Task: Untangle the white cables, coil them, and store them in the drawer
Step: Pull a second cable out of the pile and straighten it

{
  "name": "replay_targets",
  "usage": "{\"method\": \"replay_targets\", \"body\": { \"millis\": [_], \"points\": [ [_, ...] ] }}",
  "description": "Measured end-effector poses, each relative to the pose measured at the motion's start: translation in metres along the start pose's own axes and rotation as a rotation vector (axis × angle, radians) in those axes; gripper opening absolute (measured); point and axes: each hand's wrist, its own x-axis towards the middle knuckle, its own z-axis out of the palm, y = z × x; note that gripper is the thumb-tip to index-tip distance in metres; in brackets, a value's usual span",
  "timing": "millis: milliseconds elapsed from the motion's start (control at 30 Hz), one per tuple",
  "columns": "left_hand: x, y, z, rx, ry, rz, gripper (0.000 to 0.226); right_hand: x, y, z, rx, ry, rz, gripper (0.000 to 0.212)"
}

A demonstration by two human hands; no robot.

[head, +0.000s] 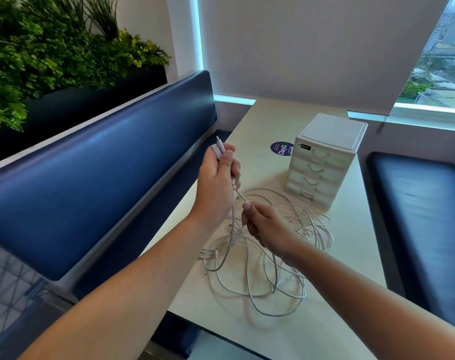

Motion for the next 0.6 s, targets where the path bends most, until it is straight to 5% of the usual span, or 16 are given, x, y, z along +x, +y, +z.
{"method": "replay_targets", "body": {
  "millis": [167,600],
  "points": [
    [-0.002,0.007,0.001,-0.010,0.093,0.098,0.017,0.002,-0.002,-0.004,0.005,-0.026,0.020,0.039],
    [0.047,0.071,-0.054,-0.157,0.340,0.246,0.020,-0.016,0.066,-0.038,-0.514,-0.004,-0.104,0.042]
  ]
}}
